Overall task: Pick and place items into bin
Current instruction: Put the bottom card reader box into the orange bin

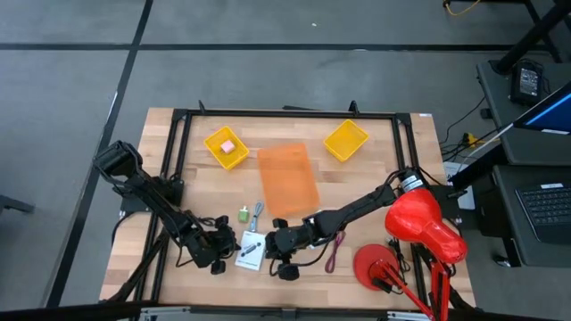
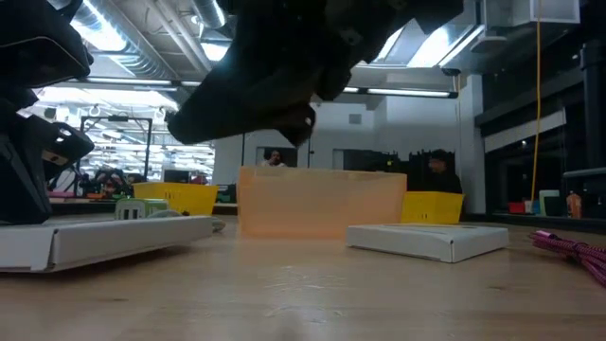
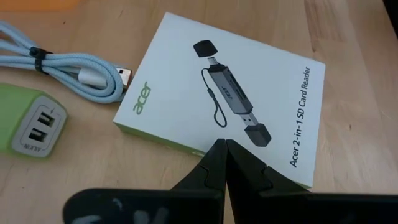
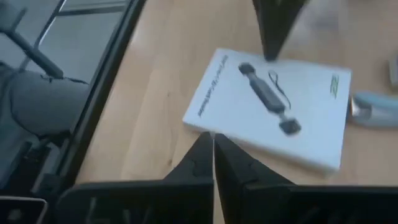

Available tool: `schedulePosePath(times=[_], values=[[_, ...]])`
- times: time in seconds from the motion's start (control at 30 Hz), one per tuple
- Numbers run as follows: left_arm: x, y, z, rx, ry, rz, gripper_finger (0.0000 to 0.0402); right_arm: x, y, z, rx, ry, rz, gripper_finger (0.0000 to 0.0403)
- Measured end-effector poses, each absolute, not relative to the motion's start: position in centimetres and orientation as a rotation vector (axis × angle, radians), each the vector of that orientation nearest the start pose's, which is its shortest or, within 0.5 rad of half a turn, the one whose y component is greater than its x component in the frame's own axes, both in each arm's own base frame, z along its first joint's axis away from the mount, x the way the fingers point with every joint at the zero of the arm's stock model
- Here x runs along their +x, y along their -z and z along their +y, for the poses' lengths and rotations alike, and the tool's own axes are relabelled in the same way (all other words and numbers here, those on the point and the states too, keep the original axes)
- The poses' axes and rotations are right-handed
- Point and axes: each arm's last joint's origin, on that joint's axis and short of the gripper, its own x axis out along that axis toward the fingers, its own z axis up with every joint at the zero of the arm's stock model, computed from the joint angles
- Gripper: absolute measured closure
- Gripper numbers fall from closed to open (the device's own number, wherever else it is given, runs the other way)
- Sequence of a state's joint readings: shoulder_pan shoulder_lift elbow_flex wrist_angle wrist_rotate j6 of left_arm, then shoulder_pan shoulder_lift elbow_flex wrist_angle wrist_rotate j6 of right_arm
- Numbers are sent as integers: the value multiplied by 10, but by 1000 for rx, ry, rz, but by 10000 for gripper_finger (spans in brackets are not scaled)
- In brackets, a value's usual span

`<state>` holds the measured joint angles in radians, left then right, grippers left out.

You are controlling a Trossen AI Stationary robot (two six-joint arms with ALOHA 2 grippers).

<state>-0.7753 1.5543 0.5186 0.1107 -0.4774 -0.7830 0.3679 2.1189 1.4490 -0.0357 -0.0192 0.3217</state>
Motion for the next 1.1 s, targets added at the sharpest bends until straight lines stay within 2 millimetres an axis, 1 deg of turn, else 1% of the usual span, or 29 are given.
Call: schedulePosePath(times=[0.07,0.2,0.33,0.43,0.53,0.83,0.97,1.1], values=[[187,-112,-164,-196,-31,792,400,428,-160,167,219,-239,766,403],[187,-112,-164,-193,-35,793,400,425,-159,172,218,-243,782,403],[186,-112,-164,-191,-36,793,400,424,-157,176,329,-204,805,402],[186,-112,-164,-185,-39,792,400,425,-157,176,400,-175,813,393],[185,-112,-164,-171,-44,786,400,425,-157,176,456,-149,812,371],[183,-112,-166,-161,-39,785,400,426,-158,174,644,8,784,276],[184,-112,-166,-161,-40,785,400,427,-149,174,711,63,789,245],[183,-112,-166,-153,-34,783,400,432,-140,174,797,92,774,224]])
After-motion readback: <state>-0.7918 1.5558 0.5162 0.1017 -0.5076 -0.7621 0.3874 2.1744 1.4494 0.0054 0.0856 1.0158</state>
